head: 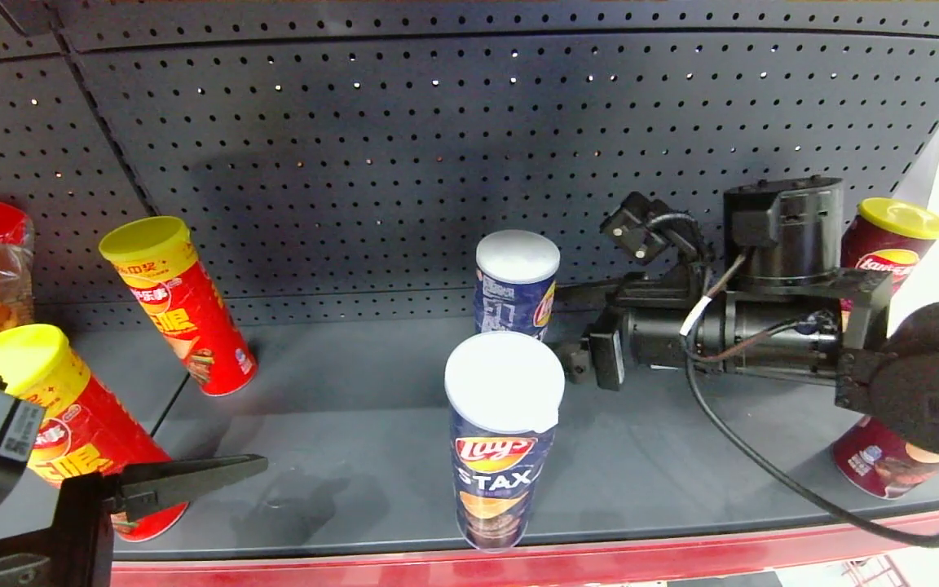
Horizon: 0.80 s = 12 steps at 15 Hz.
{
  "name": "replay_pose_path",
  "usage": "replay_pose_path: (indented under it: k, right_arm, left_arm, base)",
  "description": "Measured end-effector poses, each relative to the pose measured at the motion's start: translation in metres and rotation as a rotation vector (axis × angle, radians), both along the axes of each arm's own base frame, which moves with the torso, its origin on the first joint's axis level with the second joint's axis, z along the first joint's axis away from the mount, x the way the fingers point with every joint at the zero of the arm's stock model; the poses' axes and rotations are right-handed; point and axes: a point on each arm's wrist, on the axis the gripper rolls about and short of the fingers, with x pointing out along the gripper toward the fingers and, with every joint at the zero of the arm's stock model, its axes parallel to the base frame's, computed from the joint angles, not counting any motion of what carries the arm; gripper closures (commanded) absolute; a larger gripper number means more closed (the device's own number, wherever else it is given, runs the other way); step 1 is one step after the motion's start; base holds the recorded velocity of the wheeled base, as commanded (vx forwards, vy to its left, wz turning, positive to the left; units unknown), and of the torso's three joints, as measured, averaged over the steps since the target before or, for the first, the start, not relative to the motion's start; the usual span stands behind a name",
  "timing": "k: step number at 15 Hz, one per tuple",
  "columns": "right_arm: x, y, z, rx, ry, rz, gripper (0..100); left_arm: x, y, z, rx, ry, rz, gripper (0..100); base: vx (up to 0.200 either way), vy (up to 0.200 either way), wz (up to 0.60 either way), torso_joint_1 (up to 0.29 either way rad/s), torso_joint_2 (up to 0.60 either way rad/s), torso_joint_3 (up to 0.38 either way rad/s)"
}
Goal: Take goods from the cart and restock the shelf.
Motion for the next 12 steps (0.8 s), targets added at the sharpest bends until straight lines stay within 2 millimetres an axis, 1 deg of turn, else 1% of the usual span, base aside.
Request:
replay_pose_path:
  k: [4, 7, 12]
  right_arm:
    - [-0.027, -0.025, -0.001, -0.02, 0.004, -0.076, 0]
    - [-0.05, -0.045, -0.002, -0.021, 0.015, -0.138, 0]
    - [-0.109, -0.083, -0.001, 0.013, -0.033, -0.167, 0]
  left_arm:
    - [0.008, -0.005, -0.001, 0.011, 0.03, 0.013, 0]
    - [0.021, -0.008, -0.004, 0.033, 0.062, 0.051, 0]
    - [0.056, -0.019, -0.015, 0.106, 0.148, 0.118, 0]
  base:
    - [0.0, 0.0, 0.0, 0.0, 0.0, 0.0]
    - [0.0, 0.0, 0.0, 0.0, 0.0, 0.0]
    - [0.0, 0.0, 0.0, 0.0, 0.0, 0.0]
